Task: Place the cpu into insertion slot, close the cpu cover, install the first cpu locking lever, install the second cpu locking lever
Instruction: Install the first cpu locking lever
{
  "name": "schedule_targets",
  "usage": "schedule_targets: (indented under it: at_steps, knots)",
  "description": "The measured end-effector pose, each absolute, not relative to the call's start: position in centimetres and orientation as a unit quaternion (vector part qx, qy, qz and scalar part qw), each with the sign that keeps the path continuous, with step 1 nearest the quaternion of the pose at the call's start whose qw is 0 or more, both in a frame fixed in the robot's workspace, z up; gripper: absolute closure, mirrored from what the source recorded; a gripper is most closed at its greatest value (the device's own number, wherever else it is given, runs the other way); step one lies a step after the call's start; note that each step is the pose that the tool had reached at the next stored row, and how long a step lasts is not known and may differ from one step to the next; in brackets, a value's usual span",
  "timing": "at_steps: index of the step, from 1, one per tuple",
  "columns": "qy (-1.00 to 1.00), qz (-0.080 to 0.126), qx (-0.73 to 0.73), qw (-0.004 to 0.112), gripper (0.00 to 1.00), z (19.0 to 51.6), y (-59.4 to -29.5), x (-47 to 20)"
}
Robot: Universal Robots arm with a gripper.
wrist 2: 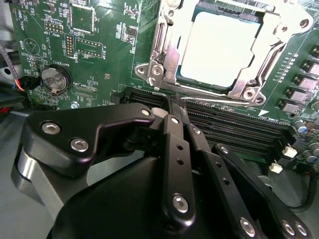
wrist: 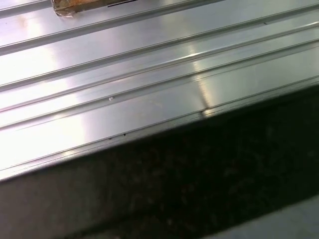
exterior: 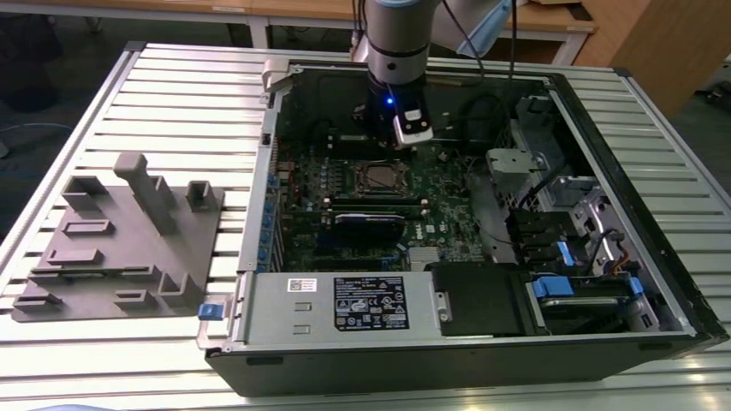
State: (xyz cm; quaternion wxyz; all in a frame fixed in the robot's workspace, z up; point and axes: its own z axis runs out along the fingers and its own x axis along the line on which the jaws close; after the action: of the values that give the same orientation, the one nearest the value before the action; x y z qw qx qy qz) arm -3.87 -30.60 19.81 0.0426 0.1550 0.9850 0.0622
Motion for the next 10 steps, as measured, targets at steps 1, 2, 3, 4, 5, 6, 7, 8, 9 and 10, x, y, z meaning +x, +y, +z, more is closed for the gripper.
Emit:
schedule_targets:
  at_steps: [1, 2, 3, 4, 5, 6, 7, 8, 9, 10]
  knots:
    - [0.985, 0.062, 0.155, 0.043, 0.89, 19.82, -30.66, -3.87]
    - [0.985, 0.062, 0.155, 0.043, 0.89, 19.82, -30.7, -3.87]
    - [0.985, 0.062, 0.155, 0.043, 0.89, 19.81, -30.7, -3.87]
    - [0.985, 0.062, 0.155, 0.043, 0.89, 19.81, -30.7, -3.87]
    - [0.985, 0.062, 0.155, 0.043, 0.89, 19.82, -30.71, -3.87]
    - [0.985, 0.062, 0.155, 0.043, 0.89, 19.82, -30.71, -3.87]
    - [0.985, 0.062, 0.155, 0.043, 0.89, 19.82, -30.72, -3.87]
    - [0.985, 0.063, 0.155, 0.043, 0.89, 19.83, -30.72, -3.88]
    - [0.985, 0.064, 0.155, 0.043, 0.89, 19.83, -30.72, -3.88]
    - [0.985, 0.065, 0.155, 0.044, 0.89, 19.82, -30.72, -3.88]
